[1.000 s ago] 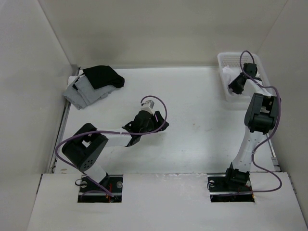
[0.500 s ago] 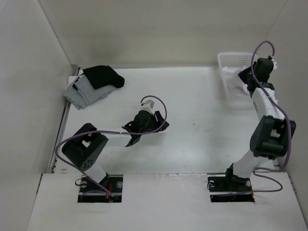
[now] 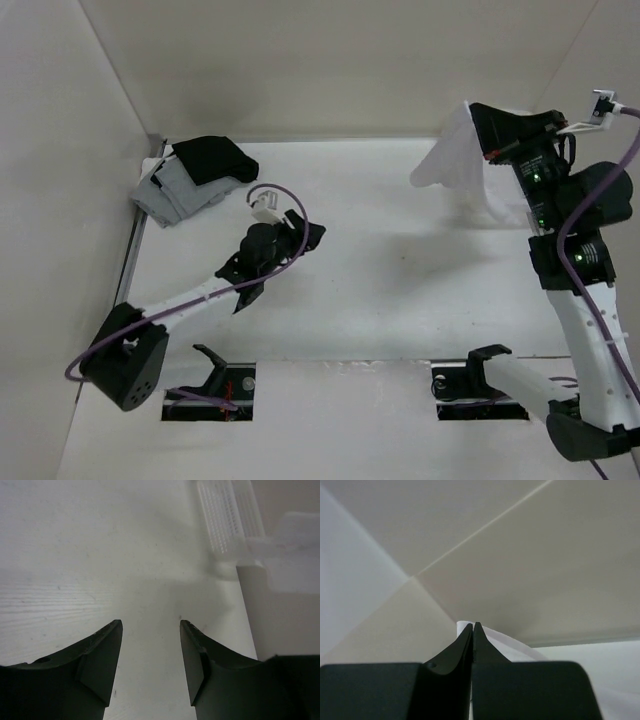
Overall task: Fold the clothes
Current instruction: Move the tank top to the center of the board, then flatten the tank top out
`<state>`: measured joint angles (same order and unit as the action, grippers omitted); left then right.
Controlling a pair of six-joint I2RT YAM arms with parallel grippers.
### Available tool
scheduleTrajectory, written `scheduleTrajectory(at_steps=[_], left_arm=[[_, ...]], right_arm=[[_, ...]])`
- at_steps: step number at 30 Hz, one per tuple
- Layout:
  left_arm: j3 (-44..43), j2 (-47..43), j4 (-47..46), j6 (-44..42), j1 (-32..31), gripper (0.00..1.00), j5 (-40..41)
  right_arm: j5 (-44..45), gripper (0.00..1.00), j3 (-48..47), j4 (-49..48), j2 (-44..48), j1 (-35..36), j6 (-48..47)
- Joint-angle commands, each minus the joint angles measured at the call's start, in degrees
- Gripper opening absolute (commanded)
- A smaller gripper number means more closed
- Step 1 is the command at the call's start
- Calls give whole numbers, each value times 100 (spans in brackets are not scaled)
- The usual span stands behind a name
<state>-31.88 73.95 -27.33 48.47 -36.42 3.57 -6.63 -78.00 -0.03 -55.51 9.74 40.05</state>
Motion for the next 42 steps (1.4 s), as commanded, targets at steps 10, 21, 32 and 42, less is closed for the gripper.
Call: scheduleTrajectory(at_steps=[10, 21, 32, 42], left_arm=[[428, -2568, 1431, 110, 1282, 48, 1040], [727, -2948, 1854, 145, 1731, 48, 1181], [692, -2141, 1898, -118, 1538, 48, 970], [437, -910, 1995, -751, -728, 31, 785]], right_arm=[[-145, 0, -1754, 12, -92, 3767, -841], [-1638, 3, -206, -1903, -2724, 1467, 573], [-1236, 42, -1212, -1315, -4972, 489, 724], [-393, 7, 3102, -1201, -3160, 1437, 196]])
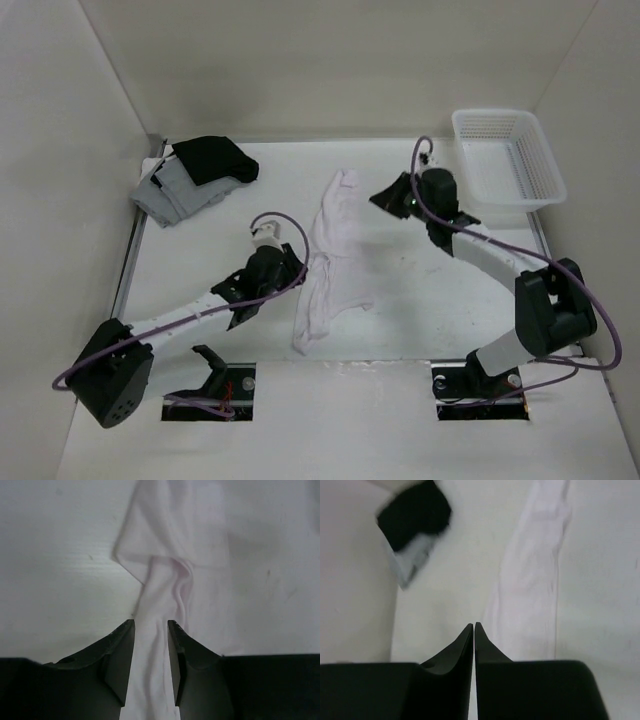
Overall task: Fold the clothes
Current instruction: Flatten the tank top out
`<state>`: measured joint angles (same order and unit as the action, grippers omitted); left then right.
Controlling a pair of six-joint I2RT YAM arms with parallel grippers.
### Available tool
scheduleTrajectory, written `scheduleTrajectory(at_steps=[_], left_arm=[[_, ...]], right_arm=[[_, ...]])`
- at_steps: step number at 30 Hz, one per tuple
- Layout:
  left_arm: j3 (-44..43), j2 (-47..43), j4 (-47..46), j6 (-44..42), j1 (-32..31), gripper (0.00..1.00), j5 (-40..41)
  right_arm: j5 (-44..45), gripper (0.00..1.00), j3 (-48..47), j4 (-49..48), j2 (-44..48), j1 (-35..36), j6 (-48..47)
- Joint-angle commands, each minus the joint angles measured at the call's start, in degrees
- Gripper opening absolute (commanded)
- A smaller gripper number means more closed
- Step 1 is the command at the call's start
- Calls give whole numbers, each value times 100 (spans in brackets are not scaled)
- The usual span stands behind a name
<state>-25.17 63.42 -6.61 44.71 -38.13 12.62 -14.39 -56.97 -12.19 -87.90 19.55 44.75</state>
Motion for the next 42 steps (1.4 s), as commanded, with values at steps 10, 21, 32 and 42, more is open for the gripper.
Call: scheduleTrajectory(at_steps=[10, 21, 32, 42], left_arm=[[-709, 1261, 98, -683, -1878, 38, 38], [-612, 1427, 494, -753, -1764, 22, 276], [-559, 1551, 433, -788, -1588, 11, 109], [-322, 1024, 354, -700, -1113, 7, -251]], right_arm=[[1140, 34, 1971, -258, 238, 1248, -485], [1571, 32, 1286, -232, -341, 1407, -608], [1545, 28, 635, -74, -1150, 1407, -705], [1808, 29, 590, 251, -1230, 1442, -670]])
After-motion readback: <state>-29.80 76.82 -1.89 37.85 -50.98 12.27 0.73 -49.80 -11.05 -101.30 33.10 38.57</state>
